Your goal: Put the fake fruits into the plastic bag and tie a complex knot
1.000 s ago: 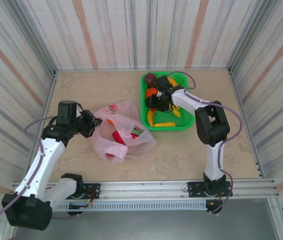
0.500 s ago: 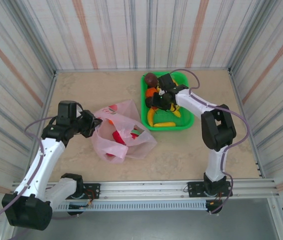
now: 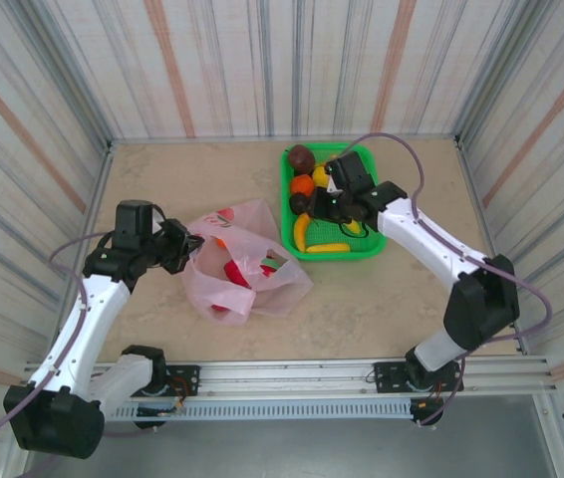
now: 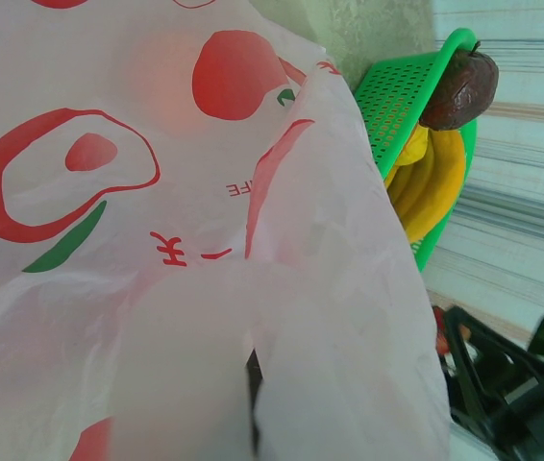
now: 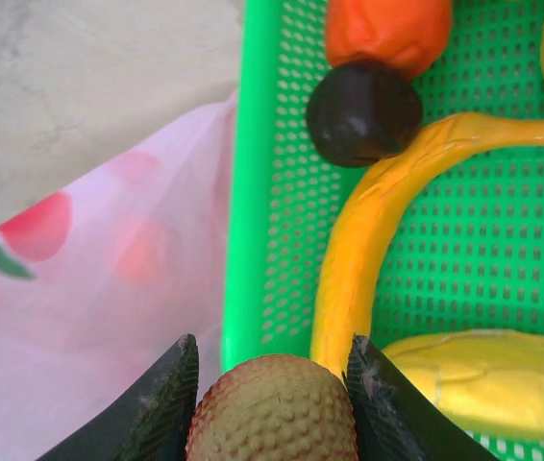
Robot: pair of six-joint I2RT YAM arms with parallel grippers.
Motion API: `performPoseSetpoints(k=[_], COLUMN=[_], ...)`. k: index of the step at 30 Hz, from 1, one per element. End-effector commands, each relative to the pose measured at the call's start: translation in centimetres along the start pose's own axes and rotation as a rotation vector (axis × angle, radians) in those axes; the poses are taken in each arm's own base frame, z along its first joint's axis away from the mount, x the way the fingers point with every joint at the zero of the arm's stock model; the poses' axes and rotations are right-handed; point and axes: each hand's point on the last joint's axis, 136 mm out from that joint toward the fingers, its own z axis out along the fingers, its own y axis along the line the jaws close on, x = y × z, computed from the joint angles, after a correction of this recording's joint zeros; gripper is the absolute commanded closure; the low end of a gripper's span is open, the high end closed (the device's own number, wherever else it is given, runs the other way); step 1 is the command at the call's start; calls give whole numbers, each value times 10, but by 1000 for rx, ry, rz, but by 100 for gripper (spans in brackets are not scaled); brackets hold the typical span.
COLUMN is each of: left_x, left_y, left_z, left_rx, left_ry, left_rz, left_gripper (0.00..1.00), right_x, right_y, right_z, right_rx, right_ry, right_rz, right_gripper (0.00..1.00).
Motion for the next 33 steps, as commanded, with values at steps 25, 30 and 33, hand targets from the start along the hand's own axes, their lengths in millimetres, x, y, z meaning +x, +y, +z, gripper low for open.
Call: performPoseSetpoints(k=[25,30,33], left_x=[25,27,28], left_y=[33,29,27], left_z=[-10,-14,-14], left_rx=[-39,-32,-30], left_ry=[74,79,92], left_rz=[164,203,203], left_gripper=[99,99,99], right_x=[168,170,169], right_y=[162,180,187], right_z=[-21,9,30], right_rx=[-326,-331,-336], right_ry=[43,-2,-42], right_rz=[-453,-523,-558], right_gripper=[66,66,66])
